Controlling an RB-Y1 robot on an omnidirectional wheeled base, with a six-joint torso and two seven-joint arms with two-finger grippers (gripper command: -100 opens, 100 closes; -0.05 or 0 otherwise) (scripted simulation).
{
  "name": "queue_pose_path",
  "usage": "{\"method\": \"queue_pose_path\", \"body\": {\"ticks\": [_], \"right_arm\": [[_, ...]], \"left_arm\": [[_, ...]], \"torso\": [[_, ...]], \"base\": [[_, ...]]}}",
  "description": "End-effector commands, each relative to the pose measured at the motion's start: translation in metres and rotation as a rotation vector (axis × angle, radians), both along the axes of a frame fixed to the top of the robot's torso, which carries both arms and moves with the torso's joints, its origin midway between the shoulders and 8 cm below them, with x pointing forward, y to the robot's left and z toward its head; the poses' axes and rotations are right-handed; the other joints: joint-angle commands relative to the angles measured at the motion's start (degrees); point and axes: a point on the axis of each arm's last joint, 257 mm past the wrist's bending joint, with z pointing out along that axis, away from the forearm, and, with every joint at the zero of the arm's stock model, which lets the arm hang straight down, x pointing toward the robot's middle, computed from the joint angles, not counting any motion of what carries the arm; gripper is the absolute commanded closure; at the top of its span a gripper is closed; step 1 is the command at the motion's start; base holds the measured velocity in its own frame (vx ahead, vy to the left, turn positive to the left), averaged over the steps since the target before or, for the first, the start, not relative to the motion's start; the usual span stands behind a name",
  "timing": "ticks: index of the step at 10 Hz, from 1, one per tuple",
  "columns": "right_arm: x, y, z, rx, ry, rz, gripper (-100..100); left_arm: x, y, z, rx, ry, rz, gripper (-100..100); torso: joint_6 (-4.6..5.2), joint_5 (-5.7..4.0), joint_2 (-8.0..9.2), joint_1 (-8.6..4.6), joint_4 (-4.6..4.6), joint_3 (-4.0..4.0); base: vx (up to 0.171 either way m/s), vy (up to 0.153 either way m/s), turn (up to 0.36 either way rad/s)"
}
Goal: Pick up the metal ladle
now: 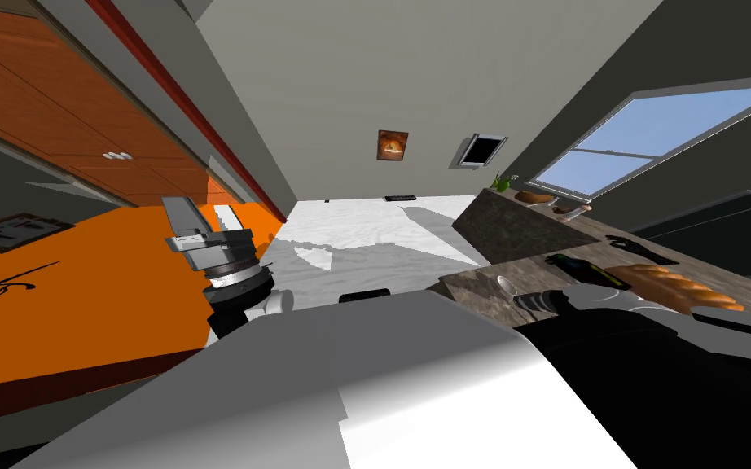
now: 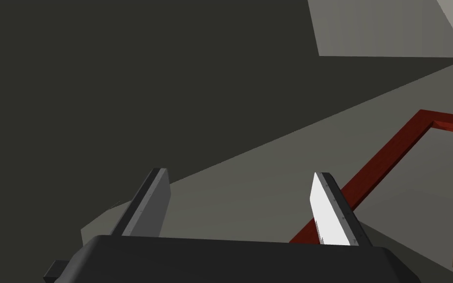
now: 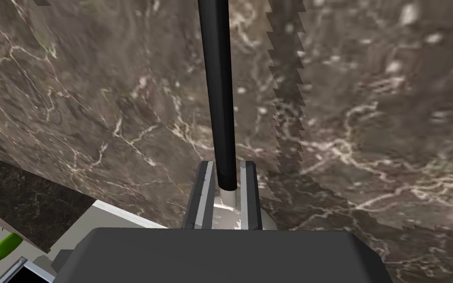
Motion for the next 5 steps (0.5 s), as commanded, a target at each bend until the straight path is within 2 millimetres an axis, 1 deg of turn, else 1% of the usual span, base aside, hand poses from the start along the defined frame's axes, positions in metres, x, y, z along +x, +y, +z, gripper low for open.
{"method": "queue_pose_path", "body": {"ticks": [1,2,3,4,5], "right_arm": [[0.0,0.0,0.0,0.0,0.0,0.0,100],[0.0,0.0,0.0,0.0,0.0,0.0,100],[0.0,0.0,0.0,0.0,0.0,0.0,0],[0.012,-0.001,0.01,0.005,-0.003,0.009,100],[0.006,0.0,0.005,0.002,-0.002,0.008,100]], "left_arm": [[0.0,0.0,0.0,0.0,0.0,0.0,0],[0.0,0.0,0.0,0.0,0.0,0.0,0],[0.0,0.0,0.0,0.0,0.0,0.0,0],[0.0,0.0,0.0,0.0,0.0,0.0,0],[0.0,0.0,0.0,0.0,0.0,0.0,0]], "torso": [[0.0,0.0,0.0,0.0,0.0,0.0],[0.0,0.01,0.0,0.0,0.0,0.0],[0.01,0.01,0.0,0.0,0.0,0.0],[0.01,0.01,0.01,0.0,0.0,0.0],[0.07,0.05,0.05,0.09,0.01,0.03]], "base": [[0.0,0.0,0.0],[0.0,0.0,0.0],[0.0,0.0,0.0],[-0.012,0.022,-0.11],[-0.007,0.015,-0.032]]}}
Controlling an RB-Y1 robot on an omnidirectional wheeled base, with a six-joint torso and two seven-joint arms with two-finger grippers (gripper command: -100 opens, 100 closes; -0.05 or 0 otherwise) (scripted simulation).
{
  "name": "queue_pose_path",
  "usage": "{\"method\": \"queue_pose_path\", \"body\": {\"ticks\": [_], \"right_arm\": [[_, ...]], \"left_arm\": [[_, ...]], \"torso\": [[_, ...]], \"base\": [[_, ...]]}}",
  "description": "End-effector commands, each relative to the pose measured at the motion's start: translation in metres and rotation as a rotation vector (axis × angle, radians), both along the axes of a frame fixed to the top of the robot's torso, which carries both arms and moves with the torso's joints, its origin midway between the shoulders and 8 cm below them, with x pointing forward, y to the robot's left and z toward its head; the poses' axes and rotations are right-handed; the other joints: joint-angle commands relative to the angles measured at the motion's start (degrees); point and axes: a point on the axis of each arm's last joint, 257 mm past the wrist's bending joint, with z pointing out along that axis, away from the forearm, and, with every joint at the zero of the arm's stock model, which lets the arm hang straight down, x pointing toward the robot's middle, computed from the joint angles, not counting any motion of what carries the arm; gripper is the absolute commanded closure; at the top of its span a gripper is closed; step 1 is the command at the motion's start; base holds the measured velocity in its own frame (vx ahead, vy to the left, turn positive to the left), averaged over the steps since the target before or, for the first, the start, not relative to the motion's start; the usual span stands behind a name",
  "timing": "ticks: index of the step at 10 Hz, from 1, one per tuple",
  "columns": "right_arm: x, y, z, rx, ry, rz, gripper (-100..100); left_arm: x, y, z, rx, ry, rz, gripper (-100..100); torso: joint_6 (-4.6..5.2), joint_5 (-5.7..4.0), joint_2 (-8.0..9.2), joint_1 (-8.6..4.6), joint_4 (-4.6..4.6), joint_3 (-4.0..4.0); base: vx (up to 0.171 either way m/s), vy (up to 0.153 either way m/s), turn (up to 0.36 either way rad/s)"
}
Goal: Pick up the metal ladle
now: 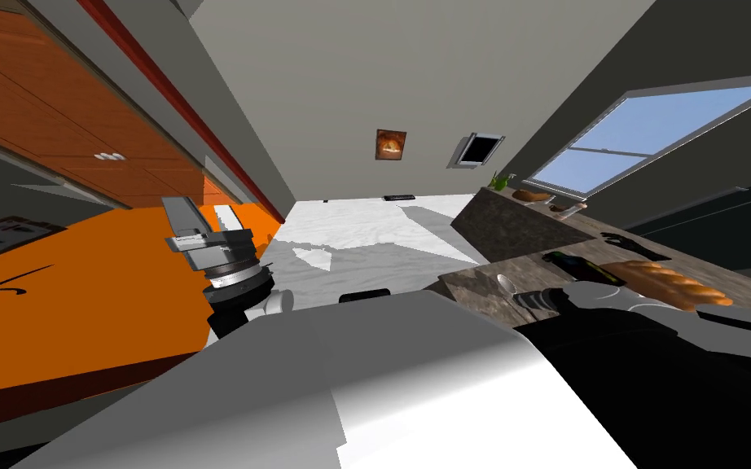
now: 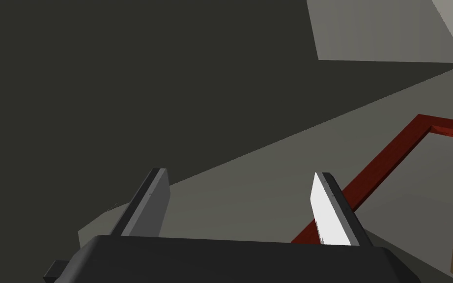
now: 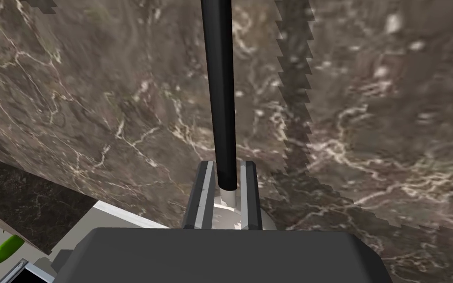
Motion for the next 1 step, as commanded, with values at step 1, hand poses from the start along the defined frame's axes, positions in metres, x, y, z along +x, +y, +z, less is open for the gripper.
{"method": "queue_pose_path", "body": {"ticks": [1], "right_arm": [[0.0,0.0,0.0,0.0,0.0,0.0,0]], "left_arm": [[0.0,0.0,0.0,0.0,0.0,0.0,0]], "torso": [[0.0,0.0,0.0,0.0,0.0,0.0]], "base": [[0.0,0.0,0.0]]}}
